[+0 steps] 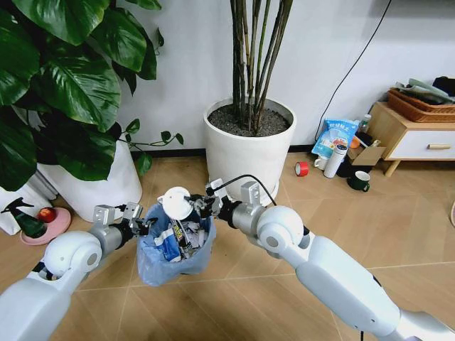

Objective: Pick up the trash bin and place the garbage on the floor into it.

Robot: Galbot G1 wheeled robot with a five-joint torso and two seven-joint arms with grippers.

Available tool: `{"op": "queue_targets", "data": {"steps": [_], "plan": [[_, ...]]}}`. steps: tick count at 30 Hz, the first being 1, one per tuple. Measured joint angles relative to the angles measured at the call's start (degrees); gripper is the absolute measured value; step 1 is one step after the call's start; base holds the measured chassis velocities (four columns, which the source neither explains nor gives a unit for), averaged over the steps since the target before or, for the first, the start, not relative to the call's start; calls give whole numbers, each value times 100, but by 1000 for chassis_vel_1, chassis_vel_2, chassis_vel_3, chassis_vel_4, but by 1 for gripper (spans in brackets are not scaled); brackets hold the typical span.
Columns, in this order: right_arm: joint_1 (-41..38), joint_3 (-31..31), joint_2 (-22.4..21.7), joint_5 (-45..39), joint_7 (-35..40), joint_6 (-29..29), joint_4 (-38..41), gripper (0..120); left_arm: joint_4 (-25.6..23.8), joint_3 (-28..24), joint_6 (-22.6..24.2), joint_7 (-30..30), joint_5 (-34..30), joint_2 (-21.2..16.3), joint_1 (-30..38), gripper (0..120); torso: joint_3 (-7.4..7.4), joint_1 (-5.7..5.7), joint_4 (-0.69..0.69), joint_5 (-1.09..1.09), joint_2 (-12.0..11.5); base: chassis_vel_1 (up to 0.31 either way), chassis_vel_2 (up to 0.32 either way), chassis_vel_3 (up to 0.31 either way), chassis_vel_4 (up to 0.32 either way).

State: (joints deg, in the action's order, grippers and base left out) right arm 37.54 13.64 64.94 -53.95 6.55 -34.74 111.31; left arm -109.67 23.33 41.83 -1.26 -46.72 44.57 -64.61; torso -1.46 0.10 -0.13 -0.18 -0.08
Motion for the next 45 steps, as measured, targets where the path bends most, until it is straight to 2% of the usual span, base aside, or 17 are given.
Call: {"op": "queue_targets", "data": {"steps": [4, 6, 7, 9, 11, 13, 15, 18, 23, 29, 30, 34, 35, 37, 38, 41, 45], "plan": [[-8, 17, 16, 0, -16, -8, -13, 33, 0, 3, 2, 1, -3, -15, -4, 0, 0, 0, 0, 0, 0, 0, 0, 0, 0], [-5, 26, 61, 10, 8, 10, -59, 52, -3, 22, 3, 7, -5, -23, -11, 0, 0, 0, 0, 0, 0, 0, 0, 0, 0], [-5, 26, 61, 10, 8, 10, -59, 52, -3, 22, 3, 7, -5, -23, -11, 0, 0, 0, 0, 0, 0, 0, 0, 0, 0], [23, -62, 104, 34, 145, 117, -109, 62, -25, 40, 3, 29, -5, 1, -36, 0, 0, 0, 0, 0, 0, 0, 0, 0, 0], [33, -109, 107, 42, 189, 148, -120, 65, -35, 48, 3, 41, -5, 8, -47, 0, 0, 0, 0, 0, 0, 0, 0, 0, 0], [96, -333, 93, 182, 280, 322, -191, 77, -66, 90, 3, 80, -3, 58, -82, 0, 0, 0, 0, 0, 0, 0, 0, 0, 0], [129, -419, 86, 282, 286, 392, -225, 81, -71, 104, 3, 91, -1, 77, -91, 0, 0, 0, 0, 0, 0, 0, 0, 0, 0], [283, -779, 66, 645, 303, 598, -318, 96, -97, 156, 3, 139, 19, 156, -125, 0, 0, 0, 0, 0, 0, 0, 0, 0, 0], [470, -1074, 50, 965, 297, 721, -362, 100, -108, 179, 3, 153, 75, 225, -133, 0, 0, 0, 0, 0, 0, 0, 0, 0, 0], [1356, -1977, 42, 2252, 140, 1244, -414, 100, -187, 217, 12, 218, 110, 340, -173, 0, 0, 0, 0, 1, 0, 0, 0, 0, 0], [1356, -1977, 42, 2252, 140, 1244, -414, 100, -187, 217, 12, 218, 110, 340, -173, 0, 0, 0, 0, 1, 0, 0, 0, 0, 0], [2237, -2950, 257, 3048, 77, 1602, -314, 100, -192, 237, 20, 243, 114, 379, -220, 0, 0, 0, -1, 2, 0, 0, 0, 0, 0], [2237, -2950, 257, 3048, 77, 1602, -314, 100, -192, 237, 20, 243, 114, 379, -220, 0, 0, 0, -1, 2, 0, 0, 0, 0, 0], [2699, -3466, 403, 3294, 4, 1686, -154, 100, -203, 238, 23, 246, 125, 394, -253, 0, 0, 0, 0, 2, 0, 0, 0, 0, 0], [2699, -3466, 403, 3294, 4, 1686, -154, 100, -203, 238, 23, 246, 125, 394, -253, 0, 0, 0, 0, 2, 0, 0, 0, 0, 0], [3385, -4037, 641, 3521, -37, 1729, 151, 100, -241, 238, 25, 250, 144, 412, -297, 0, 0, 0, -1, 1, 0, 0, 0, 0, 0], [3790, -4257, 814, 3763, -24, 1819, 372, 100, -285, 233, 28, 270, 157, 416, -338, 0, 0, 0, -1, 0, 0, 0, 0, 0, 0]]}}
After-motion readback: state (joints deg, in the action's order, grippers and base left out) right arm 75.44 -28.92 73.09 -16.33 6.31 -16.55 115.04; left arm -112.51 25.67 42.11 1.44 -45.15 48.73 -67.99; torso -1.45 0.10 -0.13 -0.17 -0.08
